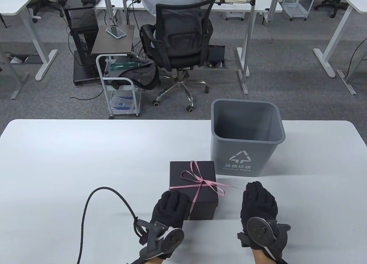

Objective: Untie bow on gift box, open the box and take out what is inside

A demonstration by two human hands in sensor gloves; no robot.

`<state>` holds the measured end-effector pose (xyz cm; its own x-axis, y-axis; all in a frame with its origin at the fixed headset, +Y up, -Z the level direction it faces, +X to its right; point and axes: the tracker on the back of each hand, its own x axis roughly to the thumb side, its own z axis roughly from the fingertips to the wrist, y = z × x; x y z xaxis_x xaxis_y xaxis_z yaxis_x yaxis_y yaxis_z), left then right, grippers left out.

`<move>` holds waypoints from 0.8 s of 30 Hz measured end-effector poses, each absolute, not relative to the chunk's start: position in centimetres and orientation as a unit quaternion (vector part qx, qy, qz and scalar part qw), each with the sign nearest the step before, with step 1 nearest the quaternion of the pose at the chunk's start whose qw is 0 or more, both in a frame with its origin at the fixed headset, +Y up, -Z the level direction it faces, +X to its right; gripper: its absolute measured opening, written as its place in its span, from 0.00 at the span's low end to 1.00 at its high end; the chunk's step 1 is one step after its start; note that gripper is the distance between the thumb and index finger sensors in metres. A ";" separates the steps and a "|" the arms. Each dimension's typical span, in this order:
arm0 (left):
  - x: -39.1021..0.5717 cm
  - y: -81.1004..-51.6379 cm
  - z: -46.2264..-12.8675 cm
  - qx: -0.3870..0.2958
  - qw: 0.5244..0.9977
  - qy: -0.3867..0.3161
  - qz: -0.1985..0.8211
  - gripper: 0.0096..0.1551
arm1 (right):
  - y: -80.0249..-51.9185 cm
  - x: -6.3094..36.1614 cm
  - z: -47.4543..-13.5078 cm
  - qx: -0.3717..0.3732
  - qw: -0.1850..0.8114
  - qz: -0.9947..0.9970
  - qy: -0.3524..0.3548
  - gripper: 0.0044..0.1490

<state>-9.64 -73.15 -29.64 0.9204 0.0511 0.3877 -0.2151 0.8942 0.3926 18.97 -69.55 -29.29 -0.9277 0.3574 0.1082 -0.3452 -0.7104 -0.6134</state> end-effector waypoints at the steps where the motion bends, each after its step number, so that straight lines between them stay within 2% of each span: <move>1: -9.7 -73.2 -29.7 0.219 0.955 -0.187 0.070 0.25 | -69.4 19.2 -29.3 -0.013 0.192 0.924 -0.331 0.23; 10: -9.6 -73.2 -29.7 0.220 0.955 -0.186 0.071 0.25 | -67.7 23.7 -30.8 -0.071 0.275 0.902 -0.325 0.23; 24: -9.5 -73.2 -29.7 0.221 0.955 -0.184 0.069 0.25 | -66.5 30.0 -31.8 -0.148 0.341 0.864 -0.341 0.23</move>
<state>-9.48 -73.19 -29.72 0.9226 0.0493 0.3825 -0.2126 0.8926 0.3976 29.98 -66.51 -31.79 -0.7239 0.6895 -0.0238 -0.4872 -0.5353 -0.6900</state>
